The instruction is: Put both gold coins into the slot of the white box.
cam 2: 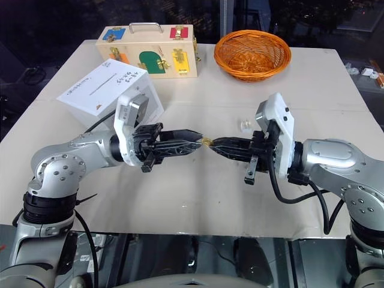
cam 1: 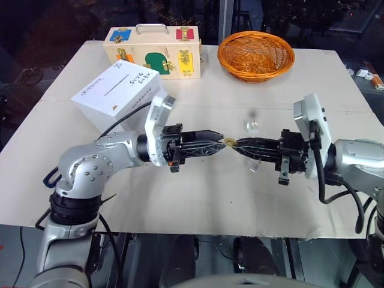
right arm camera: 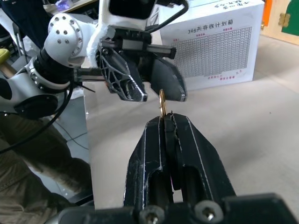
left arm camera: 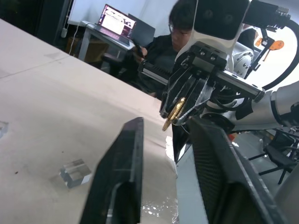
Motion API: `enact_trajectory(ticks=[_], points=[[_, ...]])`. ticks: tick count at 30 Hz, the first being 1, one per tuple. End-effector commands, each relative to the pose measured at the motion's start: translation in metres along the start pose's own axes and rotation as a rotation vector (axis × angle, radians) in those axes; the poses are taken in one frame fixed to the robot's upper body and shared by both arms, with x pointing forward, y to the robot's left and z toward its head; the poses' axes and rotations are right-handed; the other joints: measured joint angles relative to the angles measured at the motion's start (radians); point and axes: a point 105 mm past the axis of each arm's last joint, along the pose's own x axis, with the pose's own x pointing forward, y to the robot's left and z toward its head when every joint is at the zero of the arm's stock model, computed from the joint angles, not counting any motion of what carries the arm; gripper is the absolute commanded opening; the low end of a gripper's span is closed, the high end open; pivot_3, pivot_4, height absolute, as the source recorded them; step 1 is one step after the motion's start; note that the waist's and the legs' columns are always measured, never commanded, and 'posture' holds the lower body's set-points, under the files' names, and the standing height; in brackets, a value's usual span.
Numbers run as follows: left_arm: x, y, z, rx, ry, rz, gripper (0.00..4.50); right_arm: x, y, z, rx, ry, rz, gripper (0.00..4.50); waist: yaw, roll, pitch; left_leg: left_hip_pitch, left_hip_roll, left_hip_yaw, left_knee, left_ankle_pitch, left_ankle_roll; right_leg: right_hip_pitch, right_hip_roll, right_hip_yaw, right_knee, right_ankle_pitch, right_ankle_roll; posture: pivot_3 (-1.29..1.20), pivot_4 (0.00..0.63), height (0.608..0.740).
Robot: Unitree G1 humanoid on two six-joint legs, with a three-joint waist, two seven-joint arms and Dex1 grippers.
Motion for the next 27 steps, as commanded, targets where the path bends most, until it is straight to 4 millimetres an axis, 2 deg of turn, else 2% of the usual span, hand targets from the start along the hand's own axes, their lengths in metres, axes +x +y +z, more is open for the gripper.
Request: enact_trajectory(ticks=[1, 9, 12, 13, 14, 21, 27], points=[[0.003, -0.007, 0.006, 0.049, -0.009, -0.036, 1.47, 0.000, 0.006, 0.009, -0.046, -0.033, 0.003, 0.00, 0.000, 0.000, 0.000, 0.000, 0.000, 0.000, 0.000, 0.000, 0.000, 0.000, 0.000, 0.000, 0.000, 0.000, 0.000, 0.00, 0.150, 0.726], [0.005, -0.009, 0.008, 0.055, -0.013, -0.060, 1.47, 0.002, 0.011, 0.005, -0.044, -0.031, 0.012, 0.00, 0.001, 0.000, 0.000, 0.000, 0.000, 0.000, 0.000, 0.000, 0.000, 0.000, 0.000, 0.000, 0.000, 0.000, 0.000, 0.00, 0.150, 0.726], [0.006, -0.010, 0.010, 0.050, -0.026, -0.076, 0.67, 0.001, 0.013, 0.001, -0.038, -0.030, 0.017, 0.00, 0.001, 0.000, 0.000, 0.000, 0.000, 0.000, 0.000, 0.000, 0.000, 0.000, 0.000, 0.000, 0.000, 0.000, 0.000, 0.00, 0.150, 0.726], [0.006, -0.011, 0.010, 0.046, -0.026, -0.085, 0.24, 0.001, 0.014, 0.000, -0.036, -0.030, 0.021, 0.00, 0.001, 0.000, 0.000, 0.000, 0.000, 0.000, 0.000, 0.000, 0.000, 0.000, 0.000, 0.000, 0.000, 0.000, 0.000, 0.00, 0.150, 0.726], [0.005, -0.012, 0.010, 0.045, -0.024, -0.088, 0.11, 0.001, 0.015, 0.000, -0.033, -0.032, 0.024, 0.00, 0.001, 0.000, 0.000, 0.000, 0.000, 0.000, 0.000, 0.000, 0.000, 0.000, 0.000, 0.000, 0.000, 0.000, 0.000, 0.00, 0.150, 0.726], [0.005, -0.024, 0.002, 0.032, 0.000, -0.125, 0.11, 0.002, 0.011, 0.002, -0.028, -0.046, 0.029, 0.00, 0.000, 0.000, 0.000, 0.000, 0.000, 0.000, 0.000, 0.000, 0.000, 0.000, 0.000, 0.000, 0.000, 0.000, 0.000, 0.00, 0.150, 0.726], [0.002, -0.022, 0.000, 0.042, -0.005, -0.100, 0.11, 0.003, 0.010, 0.002, -0.022, -0.048, 0.030, 0.00, 0.001, 0.000, 0.000, 0.000, 0.000, 0.000, 0.000, 0.000, 0.000, 0.000, 0.000, 0.000, 0.000, 0.000, 0.000, 0.00, 0.150, 0.726]])
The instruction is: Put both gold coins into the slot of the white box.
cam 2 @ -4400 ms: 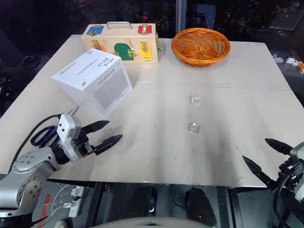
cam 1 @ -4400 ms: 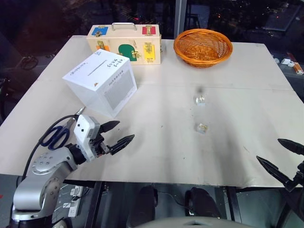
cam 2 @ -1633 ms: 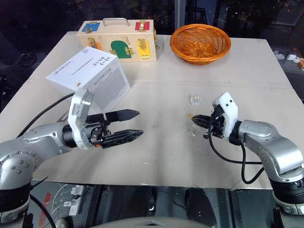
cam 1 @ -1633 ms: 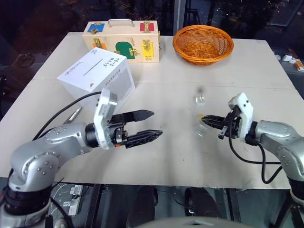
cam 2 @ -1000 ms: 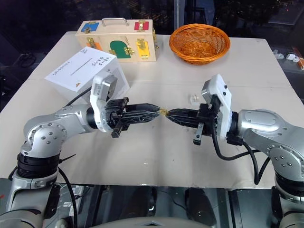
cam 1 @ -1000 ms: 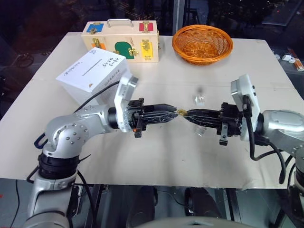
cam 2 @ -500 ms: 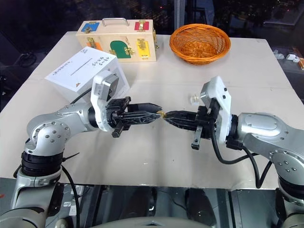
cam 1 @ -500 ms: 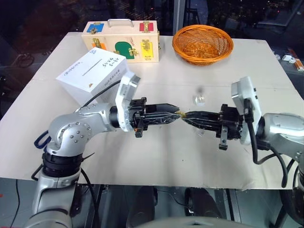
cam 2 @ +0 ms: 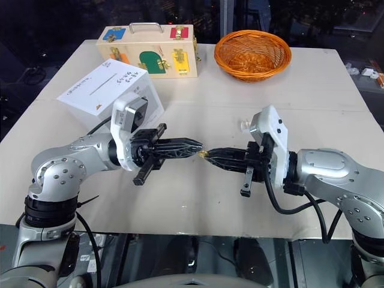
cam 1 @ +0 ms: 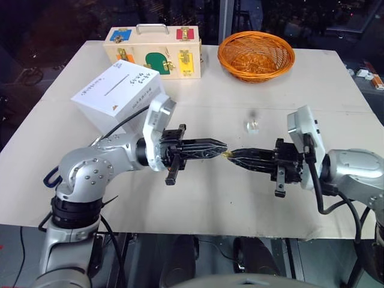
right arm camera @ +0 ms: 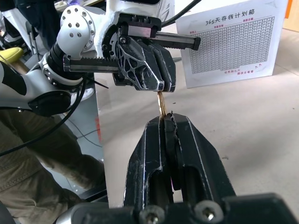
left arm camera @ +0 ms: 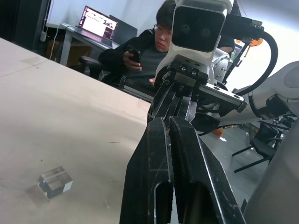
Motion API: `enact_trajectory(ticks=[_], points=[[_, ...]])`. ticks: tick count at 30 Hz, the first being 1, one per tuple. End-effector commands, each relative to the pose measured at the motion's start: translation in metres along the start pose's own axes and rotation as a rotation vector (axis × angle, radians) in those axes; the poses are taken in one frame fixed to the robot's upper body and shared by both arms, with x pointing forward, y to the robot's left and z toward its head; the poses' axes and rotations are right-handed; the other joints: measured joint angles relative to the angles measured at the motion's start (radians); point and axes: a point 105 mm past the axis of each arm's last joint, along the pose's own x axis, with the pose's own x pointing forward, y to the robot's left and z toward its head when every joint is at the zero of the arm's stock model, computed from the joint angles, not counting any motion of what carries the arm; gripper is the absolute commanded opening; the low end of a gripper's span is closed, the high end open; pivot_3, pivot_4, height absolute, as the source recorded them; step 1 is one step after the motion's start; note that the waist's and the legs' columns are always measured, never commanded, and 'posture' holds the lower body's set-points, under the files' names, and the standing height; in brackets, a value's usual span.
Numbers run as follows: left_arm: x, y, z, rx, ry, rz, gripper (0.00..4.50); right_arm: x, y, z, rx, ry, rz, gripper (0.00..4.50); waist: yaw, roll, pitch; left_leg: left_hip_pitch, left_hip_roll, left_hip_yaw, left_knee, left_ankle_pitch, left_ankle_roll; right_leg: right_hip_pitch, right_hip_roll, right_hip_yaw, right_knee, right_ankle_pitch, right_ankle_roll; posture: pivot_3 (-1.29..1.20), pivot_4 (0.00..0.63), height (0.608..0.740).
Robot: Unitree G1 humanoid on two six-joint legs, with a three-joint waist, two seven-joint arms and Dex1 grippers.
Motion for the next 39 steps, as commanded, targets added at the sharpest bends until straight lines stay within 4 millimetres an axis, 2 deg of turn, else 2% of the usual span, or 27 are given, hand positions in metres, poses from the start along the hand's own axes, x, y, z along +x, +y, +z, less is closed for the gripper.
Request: enact_trajectory(ticks=[1, 2, 3, 5, 7, 8, 13, 14, 16, 18, 36, 37, 39], points=[[0.001, -0.008, 0.002, 0.050, 0.008, -0.017, 0.11, -0.002, 0.000, 0.012, -0.048, -0.046, -0.003, 0.00, 0.000, 0.000, 0.000, 0.000, 0.000, 0.000, 0.000, 0.000, 0.000, 0.000, 0.000, 0.000, 0.000, 0.000, 0.000, 0.00, 0.150, 0.726], [-0.001, -0.007, 0.003, 0.038, 0.002, -0.015, 0.11, -0.002, 0.000, 0.012, -0.048, -0.046, -0.003, 0.00, 0.000, 0.000, 0.000, 0.000, 0.000, 0.000, 0.000, 0.000, 0.000, 0.000, 0.000, 0.000, 0.000, 0.000, 0.000, 0.00, 0.150, 0.726], [-0.003, -0.005, 0.005, 0.039, -0.004, -0.008, 0.34, -0.002, 0.000, 0.012, -0.048, -0.045, -0.003, 0.00, 0.000, 0.000, 0.000, 0.000, 0.000, 0.000, 0.000, 0.000, 0.000, 0.000, 0.000, 0.000, 0.000, 0.000, 0.000, 0.00, 0.150, 0.726], [-0.005, -0.003, 0.007, 0.053, -0.005, 0.005, 0.92, -0.002, 0.000, 0.012, -0.048, -0.044, -0.002, 0.00, 0.000, 0.000, 0.000, 0.000, 0.000, 0.000, 0.000, 0.000, 0.000, 0.000, 0.000, 0.000, 0.000, 0.000, 0.000, 0.00, 0.150, 0.726], [-0.008, -0.002, 0.005, 0.079, 0.014, 0.012, 1.79, -0.002, 0.000, 0.012, -0.048, -0.043, -0.001, 0.00, 0.000, 0.000, 0.000, 0.000, 0.000, 0.000, 0.000, 0.000, 0.000, 0.000, 0.000, 0.000, 0.000, 0.000, 0.000, 0.00, 0.150, 0.726], [-0.009, -0.003, 0.004, 0.087, 0.026, 0.008, 2.08, -0.002, 0.000, 0.011, -0.048, -0.042, -0.001, 0.00, -0.001, 0.000, 0.000, 0.000, 0.000, 0.000, 0.000, 0.000, 0.000, 0.000, 0.000, 0.000, 0.000, 0.000, 0.000, 0.00, 0.150, 0.726], [-0.008, -0.006, -0.001, 0.101, 0.044, -0.017, 2.08, -0.001, 0.001, 0.012, -0.050, -0.043, 0.006, 0.00, 0.000, 0.000, 0.000, 0.000, 0.000, 0.001, 0.000, 0.000, 0.000, 0.000, 0.000, 0.000, 0.000, 0.000, 0.000, 0.00, 0.150, 0.726], [-0.007, -0.005, -0.001, 0.102, 0.039, -0.019, 1.66, -0.001, 0.002, 0.012, -0.051, -0.043, 0.008, 0.00, 0.000, 0.000, 0.000, 0.000, 0.000, 0.001, 0.000, 0.000, 0.000, 0.000, 0.000, 0.000, 0.000, 0.000, 0.000, 0.00, 0.150, 0.726], [-0.006, -0.006, -0.001, 0.105, 0.036, -0.026, 1.35, 0.000, 0.003, 0.012, -0.053, -0.044, 0.011, 0.00, 0.002, 0.000, 0.000, 0.000, 0.000, 0.001, 0.000, 0.000, 0.000, 0.000, 0.000, 0.000, 0.000, 0.000, 0.000, 0.00, 0.150, 0.726], [-0.005, -0.007, -0.002, 0.116, 0.043, -0.027, 0.50, 0.000, 0.004, 0.012, -0.054, -0.045, 0.013, 0.00, 0.001, 0.000, 0.000, 0.000, 0.000, 0.001, 0.000, 0.000, 0.000, 0.000, 0.000, 0.000, 0.000, 0.000, 0.000, 0.00, 0.150, 0.726], [-0.001, -0.006, -0.002, 0.122, 0.029, -0.056, 0.50, 0.002, 0.010, 0.011, -0.051, -0.040, 0.034, 0.00, 0.000, 0.000, 0.000, 0.000, 0.000, 0.000, 0.000, 0.000, 0.000, 0.000, 0.000, 0.000, 0.000, 0.000, 0.000, 0.00, 0.150, 0.726], [-0.001, -0.007, -0.001, 0.118, 0.027, -0.061, 0.24, 0.002, 0.010, 0.011, -0.051, -0.041, 0.034, 0.00, 0.000, 0.000, 0.000, 0.000, 0.000, 0.000, 0.000, 0.000, 0.000, 0.000, 0.000, 0.000, 0.000, 0.000, 0.000, 0.00, 0.150, 0.726], [-0.001, -0.008, -0.002, 0.114, 0.026, -0.067, 0.24, 0.002, 0.010, 0.011, -0.051, -0.043, 0.034, 0.00, 0.000, 0.000, 0.000, 0.000, 0.000, 0.000, 0.000, 0.000, 0.000, 0.000, 0.000, 0.000, 0.000, 0.000, 0.000, 0.00, 0.150, 0.726]])
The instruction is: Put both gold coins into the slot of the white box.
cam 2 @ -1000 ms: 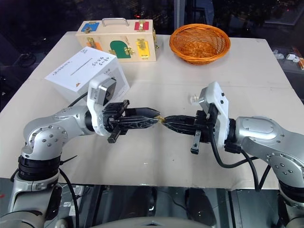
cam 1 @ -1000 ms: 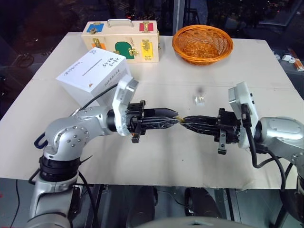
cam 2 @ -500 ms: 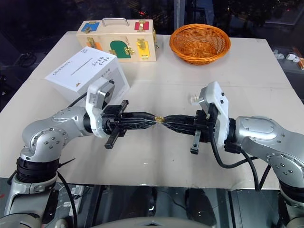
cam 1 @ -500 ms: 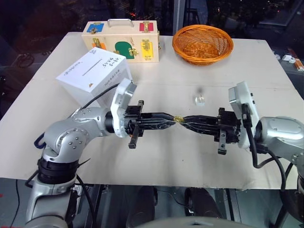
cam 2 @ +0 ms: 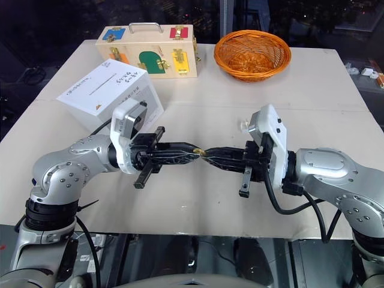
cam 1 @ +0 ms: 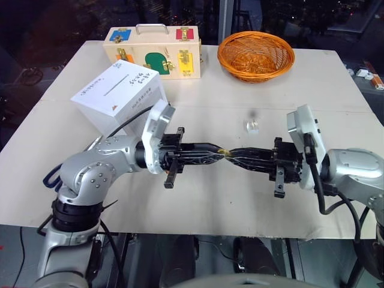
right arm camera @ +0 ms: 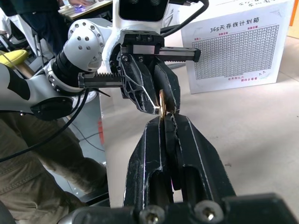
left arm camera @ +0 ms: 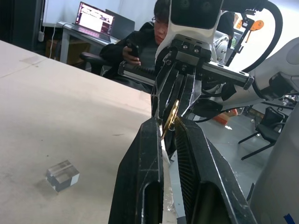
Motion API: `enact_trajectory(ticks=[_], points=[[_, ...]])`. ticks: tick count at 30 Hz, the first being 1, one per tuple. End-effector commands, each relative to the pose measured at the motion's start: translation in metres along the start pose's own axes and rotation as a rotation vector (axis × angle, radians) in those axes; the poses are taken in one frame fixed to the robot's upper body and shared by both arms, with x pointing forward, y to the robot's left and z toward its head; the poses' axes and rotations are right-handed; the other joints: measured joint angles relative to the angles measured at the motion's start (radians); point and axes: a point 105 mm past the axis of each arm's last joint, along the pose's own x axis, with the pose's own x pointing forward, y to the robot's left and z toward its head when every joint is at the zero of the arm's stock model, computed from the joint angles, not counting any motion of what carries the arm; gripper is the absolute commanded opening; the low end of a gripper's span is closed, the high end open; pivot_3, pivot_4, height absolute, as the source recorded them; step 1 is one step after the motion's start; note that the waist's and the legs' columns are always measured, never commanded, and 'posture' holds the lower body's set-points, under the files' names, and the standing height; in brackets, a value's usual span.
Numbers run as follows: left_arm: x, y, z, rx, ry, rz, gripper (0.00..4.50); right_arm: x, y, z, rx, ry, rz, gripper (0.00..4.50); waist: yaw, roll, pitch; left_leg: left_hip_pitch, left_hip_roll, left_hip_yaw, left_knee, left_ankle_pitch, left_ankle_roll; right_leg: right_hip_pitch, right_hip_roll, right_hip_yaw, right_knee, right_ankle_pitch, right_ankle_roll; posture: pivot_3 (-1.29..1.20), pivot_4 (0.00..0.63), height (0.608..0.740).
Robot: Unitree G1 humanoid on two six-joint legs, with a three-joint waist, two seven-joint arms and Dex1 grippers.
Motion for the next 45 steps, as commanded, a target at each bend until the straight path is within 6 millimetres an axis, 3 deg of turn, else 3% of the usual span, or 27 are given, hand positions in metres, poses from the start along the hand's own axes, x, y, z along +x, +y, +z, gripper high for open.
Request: enact_trajectory(ticks=[1, 10, 12, 14, 15, 16, 19, 21, 27, 30, 32, 35, 39, 41, 45], points=[[0.003, -0.008, 0.007, 0.044, -0.007, -0.043, 0.24, 0.000, 0.007, 0.007, -0.038, -0.023, 0.019, 0.00, 0.000, 0.000, 0.000, 0.000, 0.000, 0.000, 0.000, 0.000, 0.000, 0.000, 0.000, 0.000, 0.000, 0.000, 0.000, 0.00, 0.150, 0.726], [-0.002, -0.006, 0.008, 0.041, -0.011, -0.022, 0.24, 0.004, 0.011, 0.010, -0.013, -0.048, 0.058, 0.00, 0.000, 0.000, 0.000, 0.000, 0.000, 0.000, 0.000, 0.000, 0.000, 0.000, 0.000, 0.000, 0.000, 0.000, 0.000, 0.00, 0.150, 0.726], [-0.005, -0.006, 0.011, 0.042, -0.022, -0.002, 0.00, 0.004, 0.010, 0.011, -0.009, -0.060, 0.053, 0.57, 0.000, 0.000, 0.000, 0.000, 0.000, 0.000, 0.000, 0.000, 0.000, 0.000, 0.000, 0.000, 0.000, 0.000, 0.000, 0.00, 0.150, 0.726], [-0.008, -0.005, 0.014, 0.044, -0.033, 0.028, 0.00, 0.004, 0.008, 0.013, -0.017, -0.067, 0.042, 1.45, 0.000, 0.000, 0.000, 0.000, 0.000, 0.000, 0.000, 0.000, 0.000, 0.000, 0.000, 0.000, 0.000, 0.000, 0.000, 0.00, 0.150, 0.726], [-0.011, -0.005, 0.017, 0.046, -0.041, 0.046, 0.00, 0.004, 0.006, 0.014, -0.023, -0.069, 0.030, 1.66, -0.001, 0.000, 0.000, 0.000, 0.000, 0.000, 0.000, 0.000, 0.000, 0.000, 0.000, 0.000, 0.000, 0.000, 0.000, 0.00, 0.150, 0.726], [-0.013, -0.004, 0.019, 0.047, -0.048, 0.065, 0.00, 0.004, 0.004, 0.014, -0.026, -0.069, 0.019, 2.28, -0.001, 0.000, 0.000, 0.000, 0.000, -0.001, 0.000, 0.000, 0.000, 0.000, 0.000, 0.000, 0.000, 0.000, 0.000, 0.00, 0.150, 0.726], [-0.024, 0.000, 0.026, 0.055, -0.065, 0.135, 0.00, 0.004, -0.004, 0.014, -0.035, -0.063, -0.010, 3.53, -0.001, 0.000, 0.000, 0.000, 0.000, -0.001, 0.000, 0.000, 0.000, 0.000, 0.000, 0.000, 0.000, 0.000, 0.000, 0.00, 0.150, 0.726], [-0.044, 0.013, 0.042, 0.101, -0.087, 0.282, 0.00, 0.003, -0.017, 0.016, -0.096, -0.059, -0.081, 4.45, -0.001, 0.000, 0.000, 0.000, 0.000, -0.001, 0.000, 0.000, 0.000, 0.000, 0.000, 0.000, 0.000, 0.000, 0.000, 0.00, 0.150, 0.726], [-0.117, 0.058, 0.099, 0.323, -0.068, 0.782, 0.00, -0.012, -0.030, 0.048, -0.225, -0.086, -0.148, 4.45, 0.001, 0.000, 0.001, 0.000, 0.000, 0.000, 0.000, 0.000, 0.000, -0.002, 0.000, 0.000, 0.001, 0.000, 0.000, 0.00, 0.150, 0.726], [-0.153, 0.078, 0.122, 0.317, 0.025, 0.992, 0.00, -0.012, -0.033, 0.056, -0.257, -0.094, -0.156, 4.45, 0.002, -0.002, 0.002, -0.001, 0.000, 0.000, -0.001, 0.000, 0.000, -0.002, 0.000, 0.000, -0.001, 0.000, 0.000, 0.00, 0.150, 0.726], [-0.174, 0.088, 0.124, 0.246, 0.120, 1.107, 0.00, -0.011, -0.034, 0.059, -0.283, -0.094, -0.155, 4.45, 0.000, -0.004, 0.003, -0.003, 0.000, 0.000, -0.002, 0.000, 0.000, -0.004, 0.001, -0.001, 0.000, 0.000, 0.000, 0.00, 0.150, 0.726], [-0.187, 0.096, 0.129, 0.197, 0.163, 1.124, 0.00, -0.011, -0.035, 0.060, -0.296, -0.094, -0.153, 4.45, 0.000, -0.003, 0.003, -0.003, 0.000, 0.002, -0.002, 0.000, 0.000, -0.004, 0.000, 0.000, -0.002, 0.000, 0.000, 0.00, 0.150, 0.726], [-0.196, 0.099, 0.126, 0.119, 0.194, 1.119, 0.00, -0.012, -0.035, 0.062, -0.315, -0.098, -0.152, 4.45, 0.000, -0.004, 0.003, -0.007, 0.000, 0.002, -0.003, 0.000, 0.000, -0.008, 0.000, -0.001, -0.002, -0.001, 0.000, 0.00, 0.150, 0.726], [-0.202, 0.100, 0.122, 0.080, 0.211, 1.133, 0.00, -0.013, -0.036, 0.062, -0.319, -0.102, -0.156, 4.45, -0.002, -0.004, 0.003, -0.019, 0.000, 0.001, 0.000, 0.000, -0.001, -0.019, 0.000, 0.000, 0.002, 0.000, 0.000, 0.00, 0.150, 0.726], [-0.209, 0.105, 0.108, 0.044, 0.286, 1.153, 0.00, -0.013, -0.035, 0.058, -0.319, -0.102, -0.169, 4.45, -0.002, -0.004, 0.003, -0.019, 0.000, 0.002, 0.001, 0.001, -0.001, -0.020, 0.000, 0.000, 0.001, 0.000, 0.000, 0.00, 0.150, 0.726]])
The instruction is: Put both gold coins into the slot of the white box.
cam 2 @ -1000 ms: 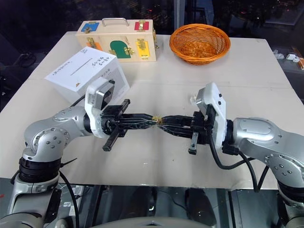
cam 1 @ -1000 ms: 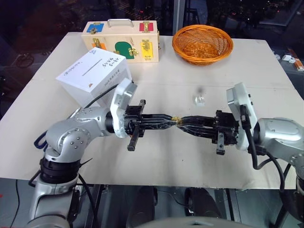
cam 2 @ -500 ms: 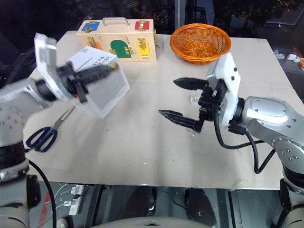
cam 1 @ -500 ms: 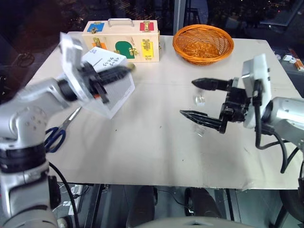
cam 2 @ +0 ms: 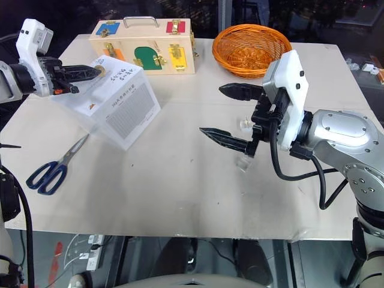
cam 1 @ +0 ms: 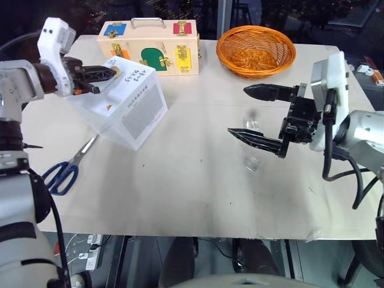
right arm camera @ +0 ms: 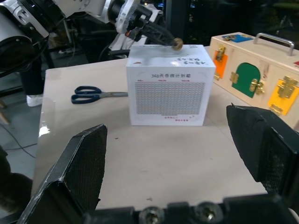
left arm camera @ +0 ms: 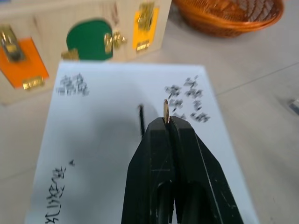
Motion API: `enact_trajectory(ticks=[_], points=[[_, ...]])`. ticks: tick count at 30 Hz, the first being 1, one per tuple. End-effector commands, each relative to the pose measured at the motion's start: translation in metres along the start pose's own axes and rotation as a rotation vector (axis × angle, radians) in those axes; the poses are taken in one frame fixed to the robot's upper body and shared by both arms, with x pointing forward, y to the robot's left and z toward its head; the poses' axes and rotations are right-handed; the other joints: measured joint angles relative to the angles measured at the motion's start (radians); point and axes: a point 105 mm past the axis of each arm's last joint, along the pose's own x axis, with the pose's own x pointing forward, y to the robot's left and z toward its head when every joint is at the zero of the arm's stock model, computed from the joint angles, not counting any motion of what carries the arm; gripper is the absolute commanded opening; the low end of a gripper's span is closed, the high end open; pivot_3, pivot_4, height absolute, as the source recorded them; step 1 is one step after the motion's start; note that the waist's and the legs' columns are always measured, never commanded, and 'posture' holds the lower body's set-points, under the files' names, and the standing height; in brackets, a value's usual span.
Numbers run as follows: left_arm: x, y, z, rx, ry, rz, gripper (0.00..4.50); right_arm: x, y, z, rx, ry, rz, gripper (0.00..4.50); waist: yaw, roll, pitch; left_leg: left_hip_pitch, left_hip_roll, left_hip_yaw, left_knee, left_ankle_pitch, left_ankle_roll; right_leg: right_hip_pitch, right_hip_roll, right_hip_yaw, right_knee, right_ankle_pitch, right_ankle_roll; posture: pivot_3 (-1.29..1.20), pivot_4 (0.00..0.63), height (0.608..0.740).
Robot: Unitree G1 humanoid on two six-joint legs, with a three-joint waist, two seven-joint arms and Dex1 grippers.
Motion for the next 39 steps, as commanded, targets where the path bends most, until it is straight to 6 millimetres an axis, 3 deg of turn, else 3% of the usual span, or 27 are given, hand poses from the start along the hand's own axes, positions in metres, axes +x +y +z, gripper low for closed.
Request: enact_trajectory(ticks=[1, 15, 19, 21, 22, 24, 27, 30, 34, 39], points=[[-0.008, 0.010, 0.003, 0.027, 0.020, 0.055, 0.00, -0.004, 0.001, 0.010, -0.054, -0.039, -0.018, 4.45, 0.001, 0.000, 0.000, 0.000, 0.000, 0.000, 0.000, 0.000, 0.000, 0.000, 0.000, 0.000, 0.000, 0.000, 0.000, 0.00, 0.150, 0.726], [-0.013, 0.017, -0.007, 0.099, 0.061, 0.078, 0.00, -0.006, 0.004, 0.008, -0.040, -0.046, -0.017, 4.45, -0.002, 0.000, 0.000, 0.001, 0.000, 0.000, 0.003, 0.000, 0.000, 0.000, 0.000, 0.001, 0.003, 0.000, 0.000, 0.00, 0.150, 0.726], [-0.020, 0.016, 0.008, 0.116, -0.027, 0.081, 1.20, -0.007, 0.002, 0.016, -0.012, -0.105, -0.018, 4.50, -0.002, 0.000, 0.000, 0.001, 0.000, 0.000, 0.004, 0.000, 0.000, 0.000, 0.000, 0.001, 0.004, 0.000, 0.000, 0.00, 0.150, 0.726], [-0.023, 0.010, 0.022, 0.138, -0.101, 0.059, 2.14, -0.008, 0.002, 0.018, -0.006, -0.121, -0.019, 4.50, 0.000, 0.000, 0.000, 0.000, 0.000, 0.000, 0.005, 0.000, 0.000, 0.000, 0.000, 0.000, 0.004, 0.000, 0.000, 0.00, 0.150, 0.726], [-0.028, 0.000, 0.035, 0.154, -0.155, 0.014, 2.59, -0.008, 0.001, 0.017, 0.003, -0.118, -0.024, 4.50, 0.001, 0.000, 0.000, 0.000, 0.000, 0.000, 0.006, 0.000, 0.001, 0.000, 0.000, 0.000, 0.004, 0.000, 0.000, 0.00, 0.150, 0.726], [-0.035, -0.037, 0.053, 0.190, -0.230, -0.134, 2.59, -0.006, -0.010, 0.000, 0.037, -0.047, -0.081, 4.50, 0.001, 0.000, 0.000, -0.002, 0.001, -0.001, 0.007, 0.000, 0.000, 0.000, 0.000, -0.001, 0.004, 0.000, 0.000, 0.00, 0.150, 0.726], [-0.038, -0.089, 0.059, 0.234, -0.318, -0.334, 2.59, -0.005, -0.034, -0.037, 0.052, 0.131, -0.212, 4.50, 0.004, 0.000, 0.000, -0.004, 0.000, -0.002, 0.010, 0.000, 0.000, 0.001, -0.001, -0.002, 0.004, 0.000, 0.000, 0.00, 0.150, 0.726], [-0.033, -0.128, 0.041, 0.262, -0.295, -0.450, 2.59, 0.001, -0.056, -0.075, 0.098, 0.271, -0.315, 4.50, 0.002, 0.000, 0.000, -0.003, -0.001, -0.002, 0.012, 0.000, 0.000, 0.002, -0.003, -0.002, 0.006, 0.000, 0.001, 0.00, 0.150, 0.726], [-0.023, -0.161, 0.005, 0.267, -0.265, -0.531, 2.59, 0.011, -0.079, -0.120, 0.243, 0.377, -0.454, 4.50, -0.017, 0.000, 0.000, 0.003, 0.000, 0.001, 0.012, 0.000, 0.000, 0.002, 0.000, 0.003, 0.016, 0.000, 0.000, 0.00, 0.150, 0.726], [-0.021, -0.188, -0.034, 0.249, -0.223, -0.603, 2.62, 0.022, -0.091, -0.150, 0.282, 0.450, -0.550, 2.40, -0.024, 0.000, 0.000, 0.004, 0.001, 0.000, 0.012, 0.000, 0.000, 0.000, 0.001, 0.005, 0.018, 0.000, 0.000, 0.00, 0.150, 0.726]])
